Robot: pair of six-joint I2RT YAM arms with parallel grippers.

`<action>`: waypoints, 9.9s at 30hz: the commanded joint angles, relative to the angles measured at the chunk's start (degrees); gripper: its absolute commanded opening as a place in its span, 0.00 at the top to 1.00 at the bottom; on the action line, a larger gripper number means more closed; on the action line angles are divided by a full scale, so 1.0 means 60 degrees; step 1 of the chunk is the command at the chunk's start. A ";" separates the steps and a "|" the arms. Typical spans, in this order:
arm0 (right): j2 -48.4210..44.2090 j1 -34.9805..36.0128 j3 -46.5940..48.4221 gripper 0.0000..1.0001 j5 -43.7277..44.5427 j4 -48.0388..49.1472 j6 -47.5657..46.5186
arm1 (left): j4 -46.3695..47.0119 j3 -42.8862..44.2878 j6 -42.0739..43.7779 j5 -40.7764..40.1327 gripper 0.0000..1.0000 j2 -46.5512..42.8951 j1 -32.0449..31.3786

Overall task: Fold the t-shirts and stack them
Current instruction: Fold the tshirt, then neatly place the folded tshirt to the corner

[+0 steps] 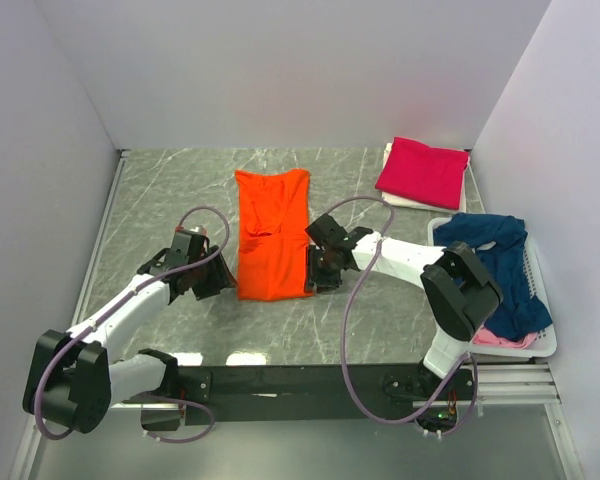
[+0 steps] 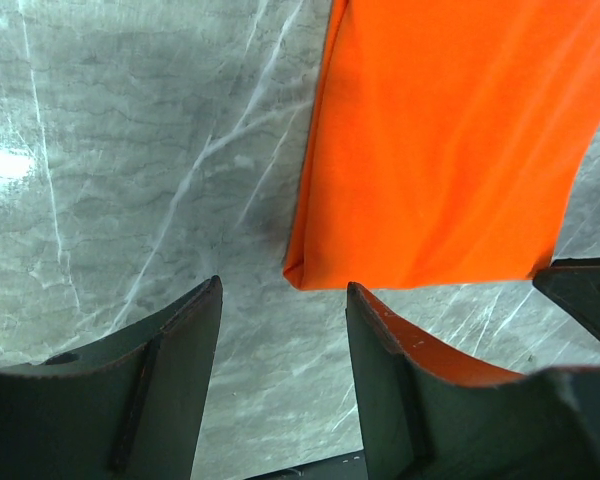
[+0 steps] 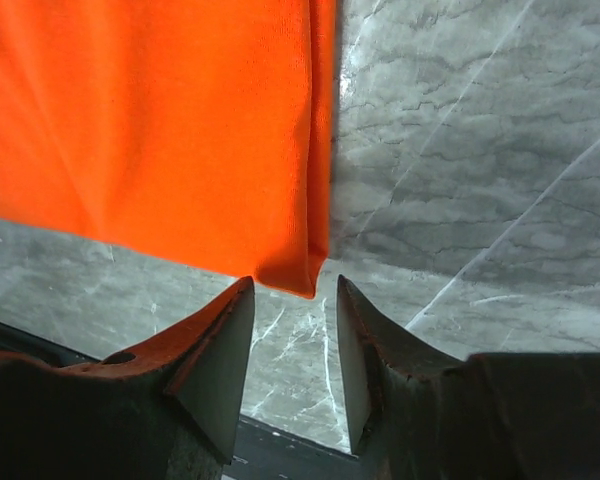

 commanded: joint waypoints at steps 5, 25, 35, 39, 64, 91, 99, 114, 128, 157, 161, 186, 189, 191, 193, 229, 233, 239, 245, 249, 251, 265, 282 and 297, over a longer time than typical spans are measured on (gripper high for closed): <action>0.0534 0.0134 -0.0006 0.59 -0.0081 0.0006 0.0155 | 0.0012 -0.0026 0.0034 0.0169 0.42 -0.0263 0.0034; 0.0931 0.0134 -0.0299 0.90 -0.0375 0.0123 0.0273 | 0.0041 0.0003 -0.0010 -0.0066 0.45 0.0645 0.0019; 0.1018 0.0149 -0.0212 0.91 -0.0360 0.0006 0.0229 | 0.0759 -0.0392 -0.0171 0.0549 0.45 0.0997 0.0019; 0.1048 0.0149 -0.0197 0.91 -0.0404 0.0020 0.0214 | 0.0905 -0.0392 -0.0112 0.0549 0.45 0.1275 -0.0010; 0.1194 0.0149 -0.0080 0.92 -0.0360 -0.0067 0.0082 | 0.0159 -0.0246 -0.0405 -0.0504 0.65 0.2652 -0.0757; 0.1268 0.0119 0.0140 0.94 -0.0258 -0.0273 -0.0050 | -0.0940 0.0267 -0.0610 -0.1238 0.85 0.3033 -0.1299; 0.1165 0.0119 0.0433 0.99 -0.0228 -0.0433 -0.0094 | -0.0383 0.0135 -0.0230 -0.0564 1.00 0.3529 -0.1314; -0.0109 0.0149 0.0463 1.00 0.0226 -0.1312 -0.0123 | -0.1304 0.0574 -0.0141 -0.0096 1.00 0.1599 -0.1314; -0.2099 0.0822 -0.0123 1.00 0.0899 -0.2702 0.0228 | -0.2974 0.0868 -0.0698 0.0710 1.00 -0.0320 -0.1372; -0.3057 0.0326 0.2158 1.00 0.2863 -0.3788 0.0479 | -0.2508 0.3137 -0.1563 0.1194 1.00 -0.0176 -0.1490; -0.2425 -0.0217 0.3053 1.00 0.2892 -0.3832 -0.0005 | -0.2083 0.3547 -0.1518 0.1369 1.00 0.0439 -0.1038; 0.2364 -0.1301 0.8151 1.00 0.2936 -0.3803 -0.1500 | -0.0588 0.5247 -0.0303 0.2395 1.00 0.3823 0.1249; 0.2658 -0.1389 0.8430 1.00 0.2863 -0.3774 -0.1573 | -0.0414 0.5394 -0.0230 0.2395 1.00 0.4175 0.1425; 0.2907 -0.1433 0.8533 1.00 0.2834 -0.3686 -0.1617 | -0.0383 0.5554 -0.0142 0.2497 1.00 0.4497 0.1542; 0.3171 -0.1506 0.8723 1.00 0.2775 -0.3642 -0.1632 | -0.0412 0.5686 -0.0098 0.2483 1.00 0.4803 0.1615; 0.1649 -0.2810 0.4654 0.31 -0.2014 0.0473 -0.2965 | 0.0905 0.4707 0.0606 0.2072 0.39 0.4952 0.1792; 0.1473 -0.2956 0.3761 0.20 -0.2468 0.0825 -0.2848 | 0.1169 0.4530 0.0591 0.2219 0.39 0.5142 0.1601; 0.1633 -0.3161 0.3320 0.14 -0.2864 0.1001 -0.2862 | 0.1886 0.4296 0.0357 0.2643 0.39 0.5683 0.1425; 0.1853 -0.3483 0.2836 0.11 -0.3961 0.1675 -0.2745 | 0.1917 0.4441 0.0254 0.2528 0.40 0.6270 0.1352; 0.2073 -0.3557 0.2894 0.09 -0.4476 0.1764 -0.2877 | 0.1770 0.4675 0.0342 0.2410 0.40 0.6475 0.1352; 0.2234 -0.3587 0.3025 0.09 -0.4666 0.1720 -0.2979 | 0.1683 0.4764 0.0371 0.2337 0.40 0.6635 0.1337; 0.3552 -0.3806 0.3802 0.07 -0.5165 0.1573 -0.2848 | 0.1287 0.5086 0.0796 0.2146 0.60 0.7442 0.1279; 0.4841 -0.3368 0.4622 0.12 -0.5077 0.1676 -0.2379 | 0.1184 0.4954 0.1089 0.2424 0.79 0.7750 0.1176; 0.5120 -0.2430 0.4608 0.42 -0.4477 0.1368 -0.2599 | 0.1316 0.5247 0.0957 0.2717 0.79 0.7970 0.1045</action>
